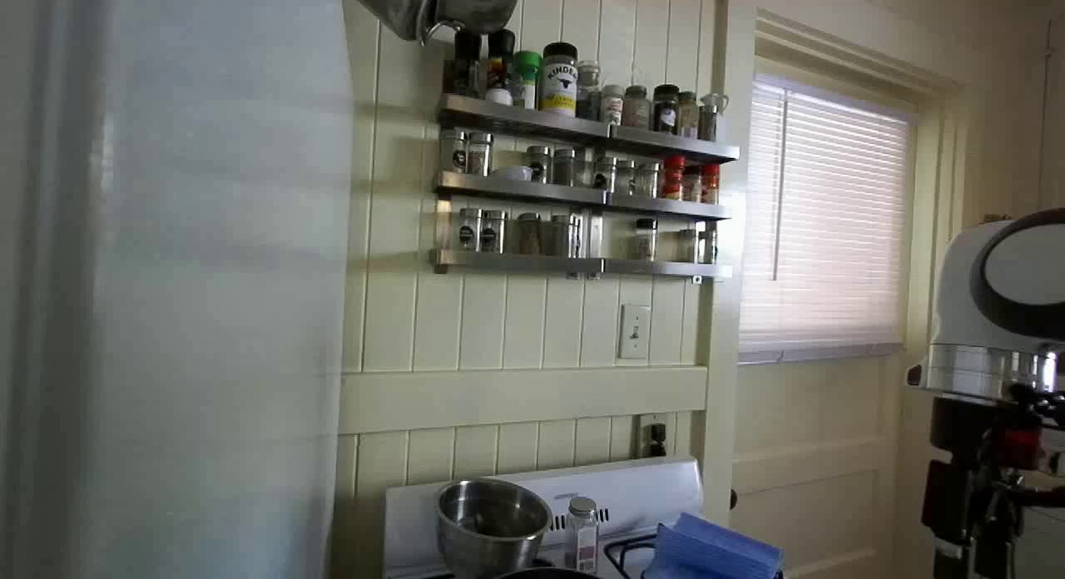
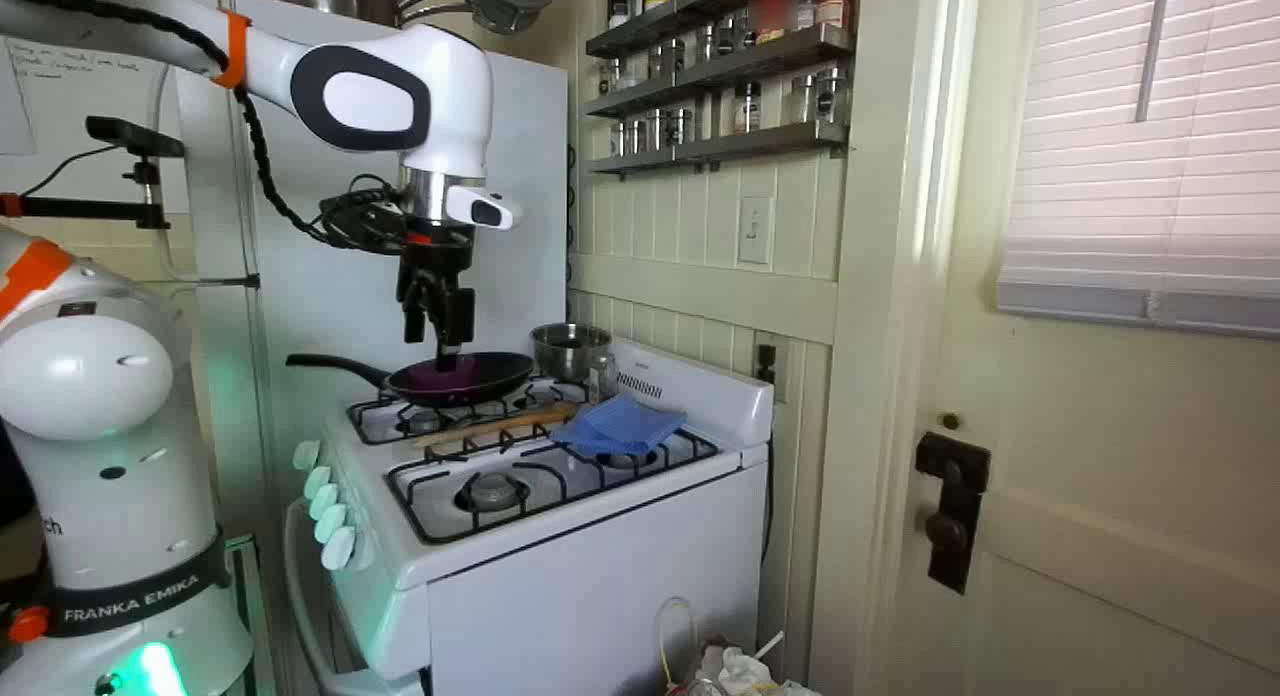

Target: Put the purple bowl in the silver bowl then move the bowl to the right.

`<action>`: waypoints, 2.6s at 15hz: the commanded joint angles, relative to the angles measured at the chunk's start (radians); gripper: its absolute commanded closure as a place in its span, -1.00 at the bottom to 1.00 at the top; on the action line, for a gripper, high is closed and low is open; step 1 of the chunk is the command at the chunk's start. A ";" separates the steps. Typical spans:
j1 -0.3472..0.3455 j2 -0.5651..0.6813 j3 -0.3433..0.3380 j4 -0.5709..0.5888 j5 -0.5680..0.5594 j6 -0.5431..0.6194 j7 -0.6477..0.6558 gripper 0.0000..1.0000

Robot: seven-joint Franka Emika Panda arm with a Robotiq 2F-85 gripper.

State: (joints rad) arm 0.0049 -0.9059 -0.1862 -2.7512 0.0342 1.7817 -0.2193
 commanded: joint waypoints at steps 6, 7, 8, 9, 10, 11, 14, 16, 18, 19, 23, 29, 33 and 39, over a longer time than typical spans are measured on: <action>-0.013 0.002 0.011 0.002 0.008 -0.002 -0.008 -1.00; -0.013 0.002 0.011 0.002 0.008 -0.002 -0.008 -1.00; -0.013 0.002 0.011 0.002 0.008 -0.002 -0.008 -1.00; -0.013 0.002 0.011 0.002 0.008 -0.002 -0.008 -1.00; -0.013 0.002 0.011 0.002 0.008 -0.002 -0.008 -1.00; -0.013 0.002 0.011 0.002 0.008 -0.002 -0.008 -1.00; 0.008 0.035 0.026 0.029 0.025 0.030 0.001 -1.00; 0.036 0.077 0.051 0.076 0.037 0.058 0.005 -1.00; 0.059 0.113 0.070 0.129 0.049 0.072 -0.001 -1.00; 0.075 0.144 0.081 0.168 0.058 0.071 -0.004 -1.00; 0.135 0.284 0.119 0.326 0.058 0.054 -0.050 -1.00; 0.150 0.375 0.174 0.431 0.047 0.049 -0.048 -1.00; 0.151 0.446 0.197 0.497 0.044 0.029 -0.046 -1.00; 0.176 0.540 0.261 0.533 0.065 0.287 0.009 -1.00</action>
State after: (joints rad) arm 0.1700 -0.4280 0.0320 -2.2445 0.0764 1.9401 -0.2529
